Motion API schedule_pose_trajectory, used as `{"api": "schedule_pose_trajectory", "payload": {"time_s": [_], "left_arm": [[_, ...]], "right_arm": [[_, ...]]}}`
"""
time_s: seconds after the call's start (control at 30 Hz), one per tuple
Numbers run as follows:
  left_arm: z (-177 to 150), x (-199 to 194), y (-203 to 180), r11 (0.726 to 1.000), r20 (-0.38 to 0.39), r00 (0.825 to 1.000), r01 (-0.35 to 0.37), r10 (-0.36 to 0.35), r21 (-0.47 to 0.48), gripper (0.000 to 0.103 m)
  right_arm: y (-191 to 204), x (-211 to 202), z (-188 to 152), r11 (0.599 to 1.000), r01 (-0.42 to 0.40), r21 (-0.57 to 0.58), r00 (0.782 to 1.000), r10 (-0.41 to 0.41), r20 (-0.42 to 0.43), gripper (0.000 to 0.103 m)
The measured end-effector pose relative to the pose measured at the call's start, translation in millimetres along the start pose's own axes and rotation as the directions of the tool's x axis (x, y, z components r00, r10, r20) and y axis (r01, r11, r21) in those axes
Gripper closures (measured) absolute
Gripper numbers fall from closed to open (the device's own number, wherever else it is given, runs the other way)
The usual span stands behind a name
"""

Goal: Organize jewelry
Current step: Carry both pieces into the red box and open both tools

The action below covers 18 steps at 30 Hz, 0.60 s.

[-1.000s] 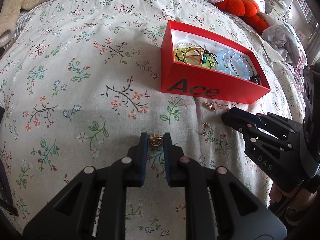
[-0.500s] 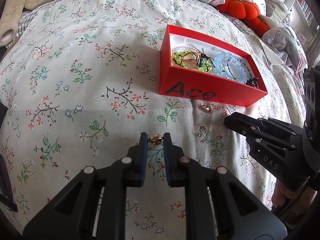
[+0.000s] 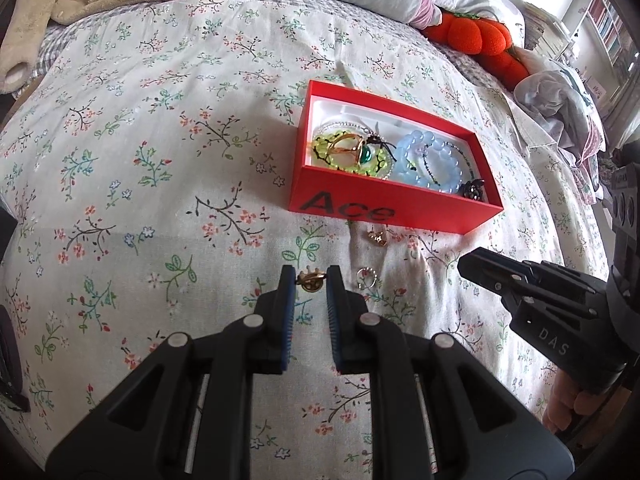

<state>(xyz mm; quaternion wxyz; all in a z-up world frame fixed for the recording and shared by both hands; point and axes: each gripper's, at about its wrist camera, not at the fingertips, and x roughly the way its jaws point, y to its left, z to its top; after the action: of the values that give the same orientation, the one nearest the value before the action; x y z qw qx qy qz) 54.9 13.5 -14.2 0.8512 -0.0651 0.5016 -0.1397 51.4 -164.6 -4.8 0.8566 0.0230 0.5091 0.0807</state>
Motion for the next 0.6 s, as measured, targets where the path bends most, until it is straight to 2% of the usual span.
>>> {"api": "schedule_pose_trajectory", "payload": {"time_s": [0.27,0.6], "left_arm": [[11,-8,-7,0.999,0.043,0.999,0.026,-0.025,-0.02,0.086],[28,-6,-30,0.996,0.122,0.989,0.083,-0.086,0.032,0.086]], "right_arm": [[-17,-27,6,0.999,-0.019,0.048,0.999,0.017,0.048,0.09],[-37,-42,19,0.995,-0.036,0.097,0.994,0.026,0.105,0.09]]}}
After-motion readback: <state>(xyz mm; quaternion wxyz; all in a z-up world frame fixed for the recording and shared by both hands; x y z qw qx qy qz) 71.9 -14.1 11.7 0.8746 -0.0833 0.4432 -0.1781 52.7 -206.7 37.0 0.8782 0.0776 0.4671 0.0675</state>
